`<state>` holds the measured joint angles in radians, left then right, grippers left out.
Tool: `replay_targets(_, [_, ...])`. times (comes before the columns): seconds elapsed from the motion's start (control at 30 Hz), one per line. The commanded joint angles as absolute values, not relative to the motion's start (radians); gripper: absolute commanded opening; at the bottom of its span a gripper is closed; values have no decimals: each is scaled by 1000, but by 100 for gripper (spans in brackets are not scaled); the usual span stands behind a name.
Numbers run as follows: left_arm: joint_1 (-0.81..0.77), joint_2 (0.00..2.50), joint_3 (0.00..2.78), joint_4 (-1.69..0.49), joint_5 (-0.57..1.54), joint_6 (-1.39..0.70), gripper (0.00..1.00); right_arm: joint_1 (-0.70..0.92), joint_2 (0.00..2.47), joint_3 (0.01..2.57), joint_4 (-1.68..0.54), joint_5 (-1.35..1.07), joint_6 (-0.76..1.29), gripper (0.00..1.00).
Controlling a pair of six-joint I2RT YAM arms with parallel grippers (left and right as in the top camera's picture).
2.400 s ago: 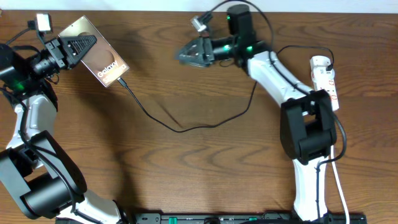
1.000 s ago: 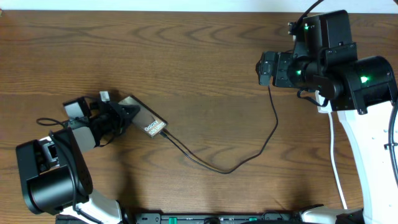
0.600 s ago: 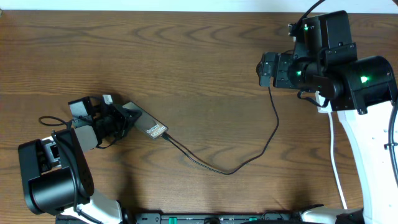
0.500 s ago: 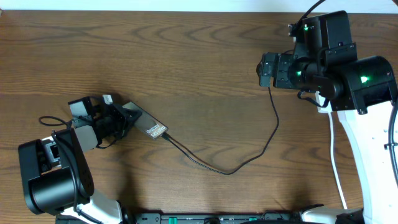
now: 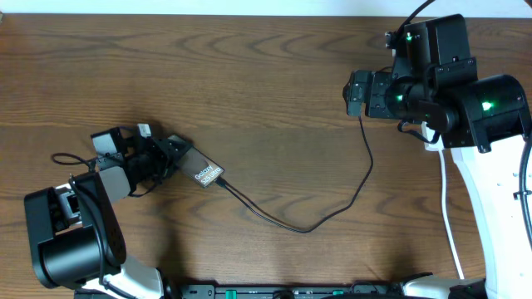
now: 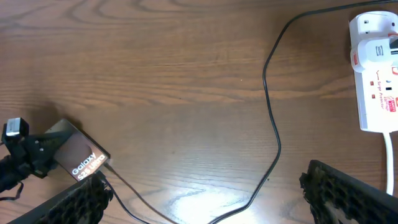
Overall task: Plug charger to phone and switch on socket
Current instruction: 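Lower the phone flat onto the table with the left gripper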
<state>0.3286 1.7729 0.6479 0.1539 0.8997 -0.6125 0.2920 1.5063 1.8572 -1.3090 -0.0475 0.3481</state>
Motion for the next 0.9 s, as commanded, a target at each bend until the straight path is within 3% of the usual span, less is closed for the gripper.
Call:
replay_targets(0.0, [327, 1784, 640, 109, 826, -595, 42, 296, 1500, 1857, -1310, -31, 350, 99])
replay_targets(0.57, [327, 1784, 641, -27, 722, -598, 59, 296, 1500, 1857, -1320, -32, 350, 99])
replay_targets(0.87, [327, 1779, 653, -114, 632, -629, 62, 296, 1500, 1857, -1320, -32, 350, 99])
